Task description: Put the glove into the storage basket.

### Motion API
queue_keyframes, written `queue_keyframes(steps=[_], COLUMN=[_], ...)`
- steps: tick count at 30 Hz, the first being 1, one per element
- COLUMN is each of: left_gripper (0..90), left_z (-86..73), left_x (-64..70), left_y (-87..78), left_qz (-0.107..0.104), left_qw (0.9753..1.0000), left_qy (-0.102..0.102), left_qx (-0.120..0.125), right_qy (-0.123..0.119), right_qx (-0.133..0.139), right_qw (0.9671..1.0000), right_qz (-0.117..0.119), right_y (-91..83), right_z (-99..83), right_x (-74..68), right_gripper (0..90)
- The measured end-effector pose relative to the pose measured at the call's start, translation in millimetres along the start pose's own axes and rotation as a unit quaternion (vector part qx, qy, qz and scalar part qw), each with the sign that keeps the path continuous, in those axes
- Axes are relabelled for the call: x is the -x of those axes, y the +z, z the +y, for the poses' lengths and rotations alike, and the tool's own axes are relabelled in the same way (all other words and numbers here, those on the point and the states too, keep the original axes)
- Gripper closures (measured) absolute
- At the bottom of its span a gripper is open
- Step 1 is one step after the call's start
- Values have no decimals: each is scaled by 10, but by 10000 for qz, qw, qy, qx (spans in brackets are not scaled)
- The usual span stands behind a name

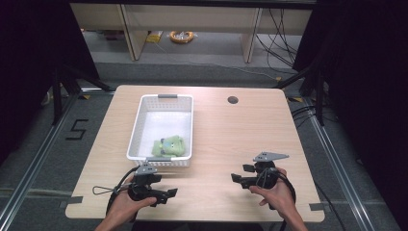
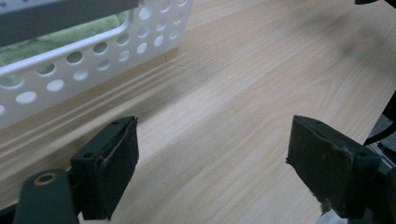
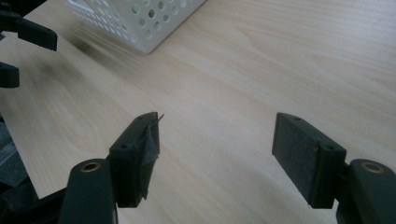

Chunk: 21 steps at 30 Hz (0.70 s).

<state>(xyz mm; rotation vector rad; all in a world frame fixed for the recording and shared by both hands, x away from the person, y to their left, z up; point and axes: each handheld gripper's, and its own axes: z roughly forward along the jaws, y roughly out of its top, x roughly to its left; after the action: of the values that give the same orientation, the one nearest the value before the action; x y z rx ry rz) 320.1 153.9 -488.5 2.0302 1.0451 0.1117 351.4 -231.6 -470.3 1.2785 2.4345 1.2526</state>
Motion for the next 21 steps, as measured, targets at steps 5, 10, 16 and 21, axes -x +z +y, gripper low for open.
queue_keyframes(steps=[5,10,16,21], left_gripper=[161,160,160,161], left_z=[-15,-41,-69,-83], left_x=[-1,0,5,34], left_y=[3,44,59,70], left_qz=[21,-39,-56,-106], left_qw=[10000,10000,9999,9998], left_qy=[46,-7,133,135], left_qx=[17,39,-8,40], right_qy=[195,156,115,245], right_qx=[-85,-33,-50,-70], right_qw=[9998,9999,9999,9996], right_qz=[-13,15,-81,-134], right_y=[-62,-81,-126,-160], right_z=[-119,-245,-338,-433], right_x=[-48,-38,-76,-153], right_gripper=[309,281,235,210])
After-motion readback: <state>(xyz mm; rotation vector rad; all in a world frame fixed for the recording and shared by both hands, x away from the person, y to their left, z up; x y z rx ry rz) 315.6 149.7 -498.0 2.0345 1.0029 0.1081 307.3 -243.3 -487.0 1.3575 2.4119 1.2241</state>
